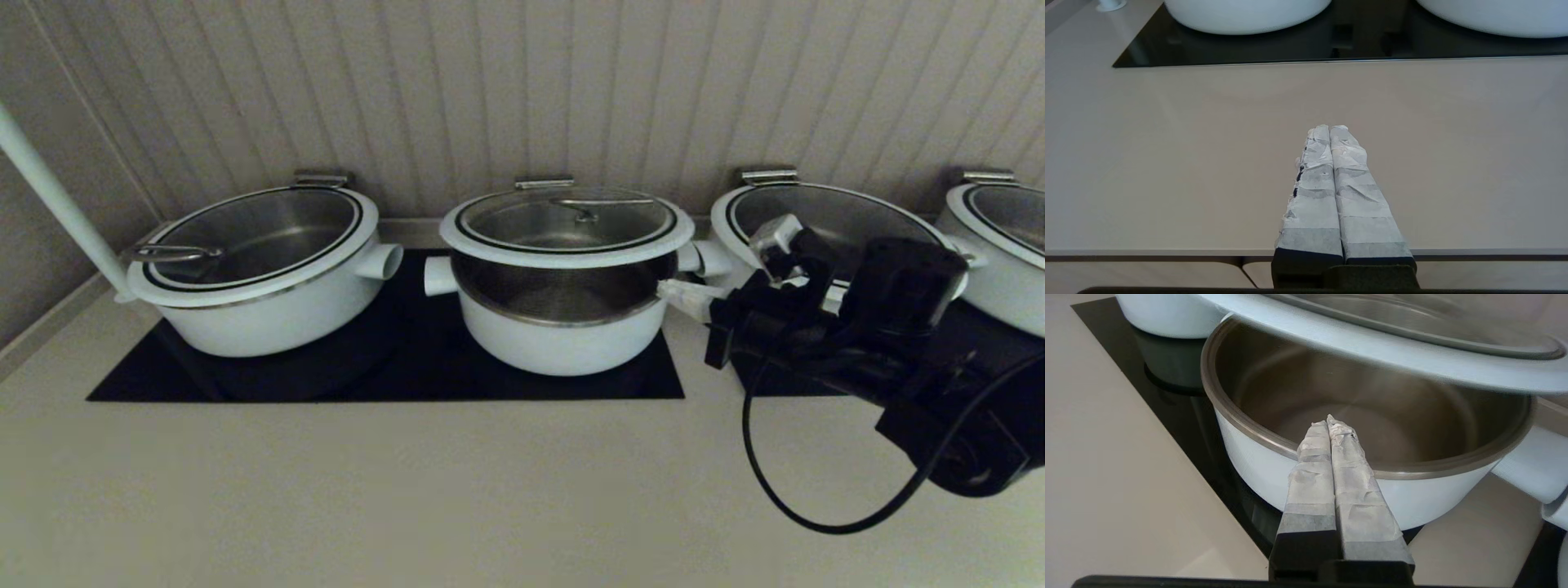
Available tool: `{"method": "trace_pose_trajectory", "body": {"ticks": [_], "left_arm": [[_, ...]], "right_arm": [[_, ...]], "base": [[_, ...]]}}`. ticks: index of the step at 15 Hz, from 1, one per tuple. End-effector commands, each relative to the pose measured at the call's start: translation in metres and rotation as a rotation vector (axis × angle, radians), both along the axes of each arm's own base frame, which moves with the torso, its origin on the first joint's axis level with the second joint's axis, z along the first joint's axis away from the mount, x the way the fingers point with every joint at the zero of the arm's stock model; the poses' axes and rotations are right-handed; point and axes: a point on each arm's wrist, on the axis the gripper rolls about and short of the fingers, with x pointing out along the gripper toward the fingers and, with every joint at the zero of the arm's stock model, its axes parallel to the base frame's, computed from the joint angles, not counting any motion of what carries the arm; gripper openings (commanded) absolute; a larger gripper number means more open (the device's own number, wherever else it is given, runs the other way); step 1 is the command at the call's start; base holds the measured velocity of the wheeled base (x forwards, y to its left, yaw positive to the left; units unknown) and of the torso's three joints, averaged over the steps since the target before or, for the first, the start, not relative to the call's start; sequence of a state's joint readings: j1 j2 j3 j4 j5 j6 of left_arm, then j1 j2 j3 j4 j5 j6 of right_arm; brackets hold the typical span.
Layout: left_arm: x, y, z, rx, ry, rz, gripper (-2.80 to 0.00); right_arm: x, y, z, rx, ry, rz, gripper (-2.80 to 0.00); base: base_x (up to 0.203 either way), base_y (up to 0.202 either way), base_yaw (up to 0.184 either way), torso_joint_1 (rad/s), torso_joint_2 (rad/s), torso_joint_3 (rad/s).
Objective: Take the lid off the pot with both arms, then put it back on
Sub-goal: Open the pot lid completely
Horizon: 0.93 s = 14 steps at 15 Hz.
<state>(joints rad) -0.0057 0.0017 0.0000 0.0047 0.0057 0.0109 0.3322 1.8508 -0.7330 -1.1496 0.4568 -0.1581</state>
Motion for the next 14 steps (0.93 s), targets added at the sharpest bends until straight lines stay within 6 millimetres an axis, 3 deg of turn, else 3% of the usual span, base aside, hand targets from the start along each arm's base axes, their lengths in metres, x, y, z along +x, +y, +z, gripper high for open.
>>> {"method": "trace_pose_trajectory", "body": {"ticks": [1, 4, 8, 14], "left_arm": [[0.000, 0.000, 0.000, 0.000, -0.002, 0.001, -2.80], [0.000, 0.000, 0.000, 0.000, 0.000, 0.002, -2.80], [0.000, 0.000, 0.000, 0.000, 0.000, 0.000, -2.80], [0.000, 0.000, 0.000, 0.000, 0.000, 0.001, -2.80]], "right_arm": [[-0.001, 0.000, 0.002, 0.003, -0.012, 0.006, -2.80], [0.009, 0.003, -0.001, 0.004, -0.015, 0.003, -2.80], [0.037, 0.013, -0.003, 0.015, -0.049, 0.001, -2.80], [0.064, 0.022, 0.022, 0.053, -0.192, -0.016, -2.80]], "base": [[0.000, 0.000, 0.000, 0.000, 0.00, 0.000], [0.000, 0.000, 0.000, 0.000, 0.00, 0.000], [0.000, 0.000, 0.000, 0.000, 0.00, 0.000], [0.000, 0.000, 0.000, 0.000, 0.00, 0.000]]}}
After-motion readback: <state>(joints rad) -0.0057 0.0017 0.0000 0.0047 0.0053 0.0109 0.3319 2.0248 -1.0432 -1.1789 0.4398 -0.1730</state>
